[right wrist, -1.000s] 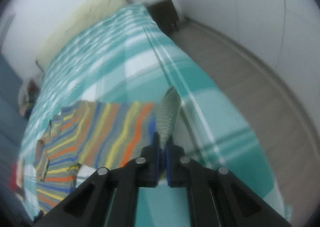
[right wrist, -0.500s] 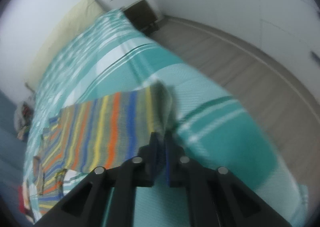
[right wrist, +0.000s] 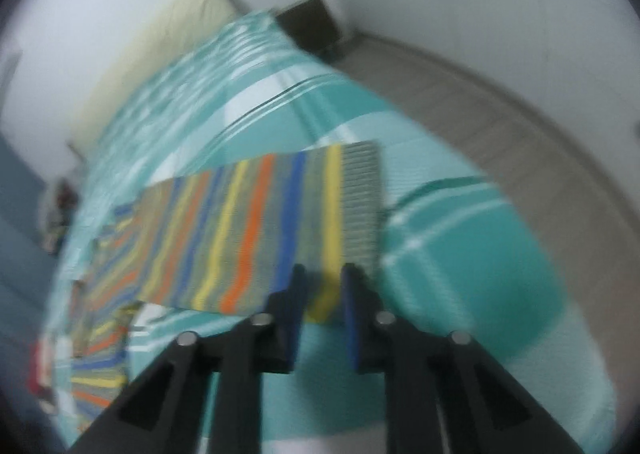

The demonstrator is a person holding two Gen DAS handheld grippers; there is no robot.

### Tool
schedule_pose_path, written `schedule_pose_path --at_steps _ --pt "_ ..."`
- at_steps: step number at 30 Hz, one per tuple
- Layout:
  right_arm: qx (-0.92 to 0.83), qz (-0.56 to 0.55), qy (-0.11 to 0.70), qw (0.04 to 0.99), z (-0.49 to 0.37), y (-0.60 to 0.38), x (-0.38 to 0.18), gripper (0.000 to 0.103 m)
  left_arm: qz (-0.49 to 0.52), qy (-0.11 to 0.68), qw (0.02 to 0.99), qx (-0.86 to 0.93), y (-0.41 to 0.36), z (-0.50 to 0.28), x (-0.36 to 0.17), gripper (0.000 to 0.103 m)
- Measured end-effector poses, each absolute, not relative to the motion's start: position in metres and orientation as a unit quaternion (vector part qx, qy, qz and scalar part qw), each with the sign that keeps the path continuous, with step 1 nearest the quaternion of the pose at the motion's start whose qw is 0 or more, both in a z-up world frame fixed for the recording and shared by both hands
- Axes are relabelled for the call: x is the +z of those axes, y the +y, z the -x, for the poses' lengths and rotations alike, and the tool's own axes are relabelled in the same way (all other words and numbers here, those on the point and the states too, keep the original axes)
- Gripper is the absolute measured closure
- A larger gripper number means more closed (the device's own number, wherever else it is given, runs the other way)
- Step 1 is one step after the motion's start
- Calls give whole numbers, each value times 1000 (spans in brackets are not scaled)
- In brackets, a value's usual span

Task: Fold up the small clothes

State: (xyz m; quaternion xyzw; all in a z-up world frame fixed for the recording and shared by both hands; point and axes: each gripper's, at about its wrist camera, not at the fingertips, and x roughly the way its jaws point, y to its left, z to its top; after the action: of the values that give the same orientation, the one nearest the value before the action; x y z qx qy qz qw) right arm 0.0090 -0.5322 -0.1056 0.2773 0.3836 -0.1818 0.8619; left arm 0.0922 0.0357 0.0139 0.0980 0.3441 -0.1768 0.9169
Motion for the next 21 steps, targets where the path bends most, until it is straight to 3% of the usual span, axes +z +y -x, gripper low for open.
schedule_pose_path --at_steps 3,5,7,8,11,15,16,17,21 --pt "-198 -223 358 885 0 -512 -74 83 -128 342 905 -219 11 -129 24 1" --pt "-181 -190 332 906 7 -485 -49 82 -161 367 880 -256 -16 -163 1 2" --pt "-165 -173 313 919 14 -464 -35 61 -190 391 859 -270 -37 -194 -32 3" --pt "-159 -166 301 926 20 -452 -32 56 -198 404 852 -267 -44 -209 -50 5" --pt "-152 -155 287 933 26 -428 -33 54 -209 461 828 -242 -52 -255 -103 21" --pt "-130 -142 302 934 29 -415 -41 54 -175 479 822 -254 -41 -272 -130 28" --pt "-128 -134 300 936 29 -412 -40 54 -161 480 824 -255 -38 -273 -130 49" --pt "-127 -130 299 937 30 -411 -39 54 -157 478 828 -250 -34 -273 -127 94" --pt "-120 -126 291 941 31 -404 -35 54 -85 461 858 -211 0 -282 -95 101"
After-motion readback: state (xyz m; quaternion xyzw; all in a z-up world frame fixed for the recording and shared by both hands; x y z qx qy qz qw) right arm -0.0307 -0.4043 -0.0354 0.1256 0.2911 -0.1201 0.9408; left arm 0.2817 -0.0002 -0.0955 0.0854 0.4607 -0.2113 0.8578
